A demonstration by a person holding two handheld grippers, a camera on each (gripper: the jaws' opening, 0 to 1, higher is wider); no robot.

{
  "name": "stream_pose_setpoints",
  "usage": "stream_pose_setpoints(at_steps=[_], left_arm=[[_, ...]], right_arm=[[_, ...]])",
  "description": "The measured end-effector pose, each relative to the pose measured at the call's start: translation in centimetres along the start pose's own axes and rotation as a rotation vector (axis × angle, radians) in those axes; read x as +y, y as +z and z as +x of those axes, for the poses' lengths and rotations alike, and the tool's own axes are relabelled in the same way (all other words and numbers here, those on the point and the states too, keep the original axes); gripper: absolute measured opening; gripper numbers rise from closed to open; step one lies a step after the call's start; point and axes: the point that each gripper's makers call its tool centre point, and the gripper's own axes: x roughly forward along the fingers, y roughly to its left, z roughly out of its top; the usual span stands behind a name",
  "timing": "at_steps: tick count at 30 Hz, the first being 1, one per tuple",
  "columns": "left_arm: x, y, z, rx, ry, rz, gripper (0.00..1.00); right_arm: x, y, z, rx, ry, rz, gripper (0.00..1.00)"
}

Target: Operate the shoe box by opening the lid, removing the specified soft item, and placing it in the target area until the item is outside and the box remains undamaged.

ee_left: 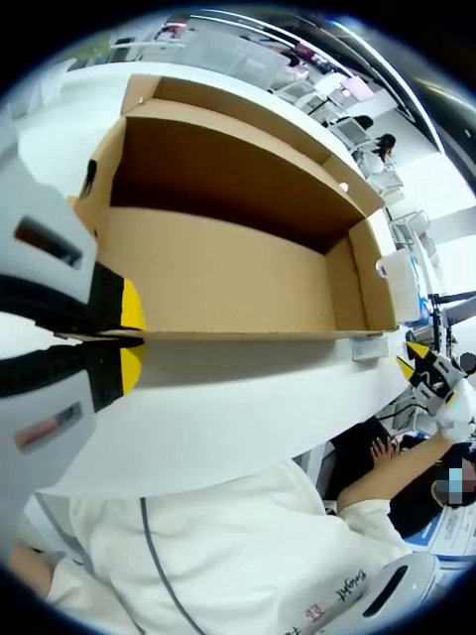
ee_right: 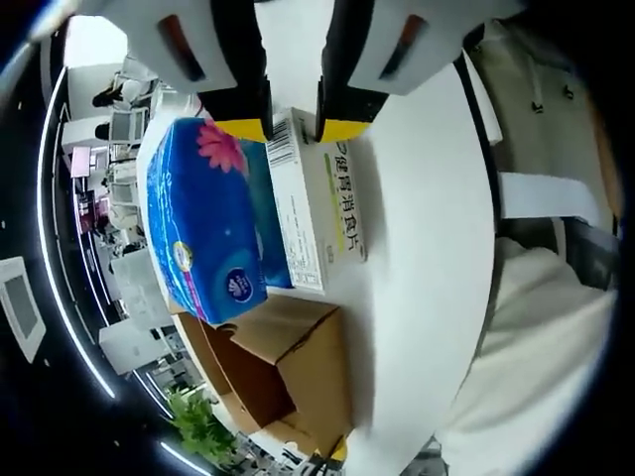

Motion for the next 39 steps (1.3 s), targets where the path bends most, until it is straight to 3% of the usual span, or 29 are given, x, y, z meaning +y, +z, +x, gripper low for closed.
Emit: stream_pose_setpoints(at_steps=[3,4,9,10,12,14,16,21,22,25,28,31,33,34,35,36,38,39], left_arm=[[0.0,0.0,0.0,-0.001,0.000,0.000,0.02],[0.0,0.0,0.0,-0.001,0.001,0.000,0.02],[0.0,0.0,0.0,-0.003,0.002,0.001,0.02],[0.0,0.0,0.0,-0.003,0.003,0.001,0.02],[0.0,0.0,0.0,-0.002,0.004,0.001,0.02],[0.0,0.0,0.0,-0.003,0.005,0.001,0.02],[0.0,0.0,0.0,-0.003,0.006,0.002,0.02],[0.0,0.0,0.0,-0.010,0.008,0.001,0.02],[0.0,0.1,-0.1,-0.012,0.007,0.000,0.02],[0.0,0.1,-0.1,-0.016,0.006,-0.006,0.02],[-0.1,0.1,-0.1,-0.014,0.002,-0.006,0.02],[-0.1,0.1,0.0,-0.011,0.002,-0.004,0.02],[-0.1,0.1,0.0,-0.006,0.002,-0.004,0.02],[-0.1,0.1,0.0,-0.005,0.002,-0.003,0.02],[-0.1,0.1,0.0,-0.004,0.002,-0.003,0.02],[-0.1,0.1,0.0,-0.003,0.001,-0.004,0.02],[-0.1,0.1,0.0,-0.001,-0.003,-0.007,0.01],[-0.1,0.1,0.0,0.000,-0.005,-0.009,0.01]], right_arm=[[-0.1,0.1,-0.1,-0.005,-0.007,0.017,0.16],[0.1,0.6,-0.2,-0.043,0.006,0.060,0.16],[-0.3,1.7,-1.1,-0.119,-0.019,0.078,0.17],[-0.3,2.8,-1.8,-0.191,-0.016,0.122,0.17],[-0.8,3.7,-2.4,-0.241,-0.040,0.119,0.16],[-1.1,4.7,-3.0,-0.297,-0.040,0.172,0.13],[-1.4,5.0,-3.3,-0.312,-0.054,0.179,0.13],[-2.9,7.6,-5.0,-0.467,-0.119,0.230,0.14],[-4.1,9.3,-6.2,-0.599,-0.158,0.275,0.14],[-6.4,10.8,-8.4,-0.776,-0.213,0.433,0.13],[-9.2,10.3,-10.3,-0.847,-0.339,0.542,0.15],[-10.5,9.8,-11.6,-0.920,-0.352,0.699,0.18],[-11.2,9.9,-12.2,-0.965,-0.386,0.724,0.28],[-11.5,9.7,-12.1,-0.960,-0.397,0.778,0.30],[-11.6,9.8,-12.0,-0.957,-0.391,0.800,0.27],[-12.2,9.8,-12.4,-0.985,-0.439,0.817,0.22],[-12.7,10.6,-12.6,-1.056,-0.449,0.826,0.21],[-12.5,10.9,-12.0,-1.032,-0.426,0.820,0.22]])
